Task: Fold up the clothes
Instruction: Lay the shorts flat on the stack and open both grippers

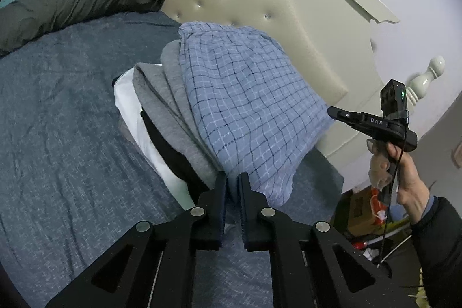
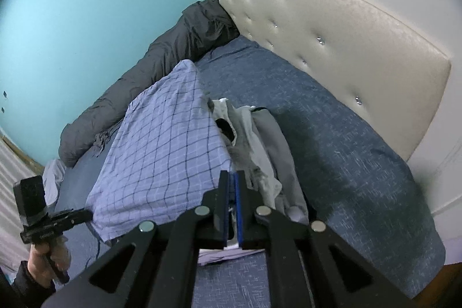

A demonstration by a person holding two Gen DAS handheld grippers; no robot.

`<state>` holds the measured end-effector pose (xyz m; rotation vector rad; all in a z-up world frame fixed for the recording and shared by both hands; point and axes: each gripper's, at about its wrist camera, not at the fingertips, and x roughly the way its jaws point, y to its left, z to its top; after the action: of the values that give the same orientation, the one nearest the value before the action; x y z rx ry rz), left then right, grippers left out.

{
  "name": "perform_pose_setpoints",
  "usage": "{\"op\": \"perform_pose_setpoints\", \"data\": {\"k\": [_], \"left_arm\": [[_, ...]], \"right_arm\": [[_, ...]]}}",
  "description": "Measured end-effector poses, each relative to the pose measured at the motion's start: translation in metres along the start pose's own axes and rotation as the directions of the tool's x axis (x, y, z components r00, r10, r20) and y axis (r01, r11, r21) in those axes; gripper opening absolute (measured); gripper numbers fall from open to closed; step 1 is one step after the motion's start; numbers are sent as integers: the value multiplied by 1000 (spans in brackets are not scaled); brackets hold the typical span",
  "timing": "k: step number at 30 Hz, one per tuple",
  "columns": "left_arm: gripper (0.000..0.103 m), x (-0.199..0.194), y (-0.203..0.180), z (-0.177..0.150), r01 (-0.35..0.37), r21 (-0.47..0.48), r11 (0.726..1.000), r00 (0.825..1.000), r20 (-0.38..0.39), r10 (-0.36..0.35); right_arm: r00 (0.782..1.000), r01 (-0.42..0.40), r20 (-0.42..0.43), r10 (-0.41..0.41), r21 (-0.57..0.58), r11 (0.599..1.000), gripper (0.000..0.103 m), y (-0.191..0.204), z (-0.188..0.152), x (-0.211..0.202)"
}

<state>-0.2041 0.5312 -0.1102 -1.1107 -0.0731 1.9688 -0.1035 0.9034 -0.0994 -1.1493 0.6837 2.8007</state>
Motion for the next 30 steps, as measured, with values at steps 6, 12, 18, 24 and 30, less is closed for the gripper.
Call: {"op": "perform_pose_setpoints", "data": {"k": [6, 12, 18, 24, 30], "left_arm": [[12, -14, -12, -8, -61, 56, 997, 997, 51, 59], [12, -8, -24, -4, -50, 69, 996, 997, 54, 46], [12, 7, -22, -13, -73, 62, 995, 997, 22, 72], [12, 8, -17, -21, -93, 41, 995, 995, 23, 92], [12, 2, -21, -22, -125, 34, 992, 992, 41, 123]], "right_arm": [[999, 35, 33, -35, 1, 999, 17, 3, -2, -9], [999, 36, 32, -35, -24, 999, 20, 17, -7, -4], [999, 37, 32, -35, -48, 998, 20, 30, -12, 1], [998, 38, 42, -36, -45, 998, 20, 36, -17, 2], [996, 47, 72, -46, -19, 999, 20, 35, -21, -9]]}}
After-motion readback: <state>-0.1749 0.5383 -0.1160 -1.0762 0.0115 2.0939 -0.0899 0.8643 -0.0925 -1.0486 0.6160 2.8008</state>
